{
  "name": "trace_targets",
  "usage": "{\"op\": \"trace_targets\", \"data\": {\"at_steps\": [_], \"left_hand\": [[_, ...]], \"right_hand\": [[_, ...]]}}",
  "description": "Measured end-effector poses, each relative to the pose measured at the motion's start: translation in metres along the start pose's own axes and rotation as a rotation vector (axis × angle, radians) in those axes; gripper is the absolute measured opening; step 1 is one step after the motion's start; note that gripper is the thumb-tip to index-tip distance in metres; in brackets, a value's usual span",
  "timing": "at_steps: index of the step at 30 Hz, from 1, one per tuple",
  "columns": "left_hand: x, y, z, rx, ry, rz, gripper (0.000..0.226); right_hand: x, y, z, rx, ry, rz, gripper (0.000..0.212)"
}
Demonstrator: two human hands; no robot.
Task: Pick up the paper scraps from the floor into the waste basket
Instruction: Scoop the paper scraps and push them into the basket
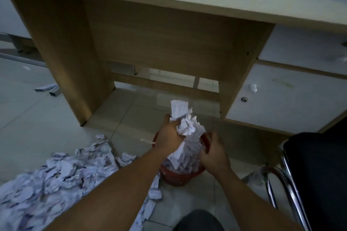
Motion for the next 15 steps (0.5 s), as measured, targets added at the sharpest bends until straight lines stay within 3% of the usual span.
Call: {"op": "trace_targets", "data": {"at_steps": [2,4,8,11,15], "left_hand": [[-0.029,0.007,-0.024,0.064,-0.007,-0.092,0.035],[-0.053,0.012,-0.05,0.14,-0.175,-0.214,0.044],[-0.072,0.029,-0.078,0.277,-0.541,-0.5,0.074],[-0.069,0.029,-0.079,0.309,-0.673,-0.578,0.083],[-0.059,0.021,-0.072,0.294,-0.78,-0.646,0.087]], "right_hand": [[0.005,0.001,0.001,-0.013,0.062,0.043,0.046],[0.001,0.0,0.003,0.022,0.054,0.019,0.052],[-0.029,-0.002,0.005,0.183,0.087,-0.245,0.056],[-0.043,0.003,0.001,0.275,0.183,-0.326,0.061],[-0.056,0.0,-0.002,0.332,0.266,-0.287,0.072]]}}
Point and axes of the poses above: each hand's wrist, its own y-axis away from the middle knuckle, its own x-axis out of the back of the hand, z = x × y, the point moved 7 cm from there along -y, towards the middle knuckle, and after that the axes turned 1 degree about x, right-handed, at the moved point
